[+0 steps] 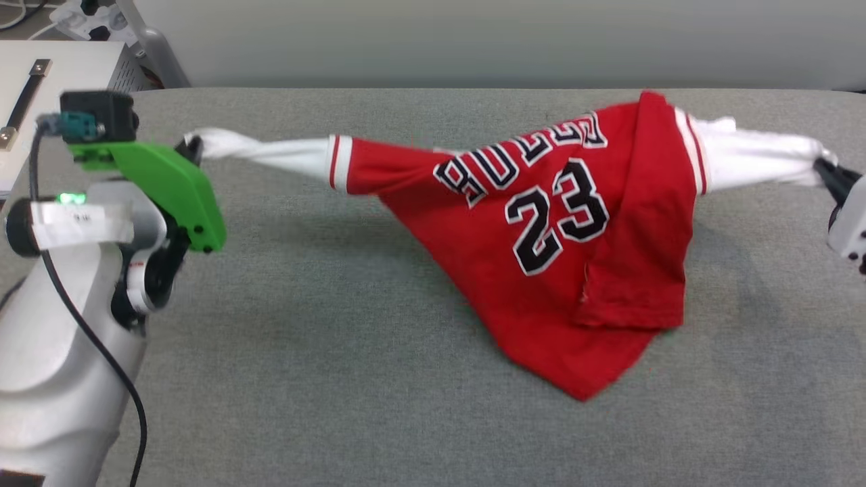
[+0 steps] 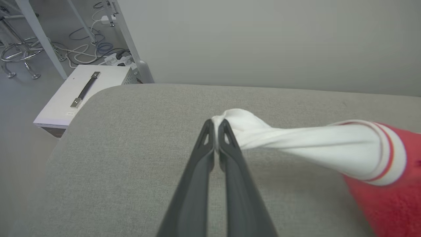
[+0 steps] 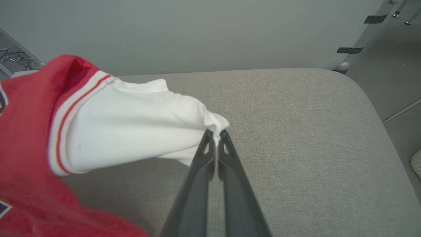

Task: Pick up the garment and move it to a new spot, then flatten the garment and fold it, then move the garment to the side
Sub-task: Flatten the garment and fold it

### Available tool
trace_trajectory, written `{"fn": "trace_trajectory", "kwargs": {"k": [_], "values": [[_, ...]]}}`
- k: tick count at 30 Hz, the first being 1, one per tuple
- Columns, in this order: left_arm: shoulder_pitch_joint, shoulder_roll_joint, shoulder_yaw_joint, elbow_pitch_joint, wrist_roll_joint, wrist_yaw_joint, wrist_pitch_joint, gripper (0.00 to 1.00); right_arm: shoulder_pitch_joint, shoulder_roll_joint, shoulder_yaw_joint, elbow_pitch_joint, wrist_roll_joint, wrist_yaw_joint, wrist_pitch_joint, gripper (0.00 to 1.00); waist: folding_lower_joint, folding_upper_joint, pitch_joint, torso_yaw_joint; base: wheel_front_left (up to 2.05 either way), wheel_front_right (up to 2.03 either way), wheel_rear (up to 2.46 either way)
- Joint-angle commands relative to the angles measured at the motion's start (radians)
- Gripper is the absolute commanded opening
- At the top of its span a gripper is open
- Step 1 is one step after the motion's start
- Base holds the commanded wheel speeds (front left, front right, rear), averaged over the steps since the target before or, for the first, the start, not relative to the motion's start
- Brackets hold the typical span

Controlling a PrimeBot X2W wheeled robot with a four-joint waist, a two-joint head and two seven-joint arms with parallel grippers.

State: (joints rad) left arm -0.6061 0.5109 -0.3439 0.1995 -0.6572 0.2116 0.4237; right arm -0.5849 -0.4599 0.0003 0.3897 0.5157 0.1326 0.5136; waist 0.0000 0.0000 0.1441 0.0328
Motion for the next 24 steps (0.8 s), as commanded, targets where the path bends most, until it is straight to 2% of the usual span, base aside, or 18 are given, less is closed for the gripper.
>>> {"fn": "trace_trajectory", "kwargs": {"k": [1,10,16,24], "values": [[-0.059,-0.005,0.009,0.032,0.018,0.011,-0.022,0.00,-0.047,-0.015,0.007,0.018,-0.017,-0.002,-0.019,0.00,0.0000,0.0000,0.001,-0.007,0.00,0.00,0.00],[-0.368,-0.054,0.005,0.267,0.078,-0.017,-0.131,0.00,-0.364,-0.017,0.098,0.165,-0.053,-0.002,-0.144,0.00,0.0000,0.0000,0.041,-0.039,0.00,0.00,0.00],[-0.558,-0.072,0.014,0.410,0.111,-0.037,-0.244,0.00,-0.579,0.000,0.150,0.283,-0.069,-0.002,-0.264,0.00,0.0000,0.0000,0.084,-0.066,0.00,0.00,0.00],[-0.815,-0.081,0.024,0.523,0.156,-0.046,-0.390,0.00,-0.861,0.017,0.158,0.434,-0.073,-0.002,-0.383,0.00,0.0000,0.0000,0.218,-0.086,0.00,0.00,0.00]]}}
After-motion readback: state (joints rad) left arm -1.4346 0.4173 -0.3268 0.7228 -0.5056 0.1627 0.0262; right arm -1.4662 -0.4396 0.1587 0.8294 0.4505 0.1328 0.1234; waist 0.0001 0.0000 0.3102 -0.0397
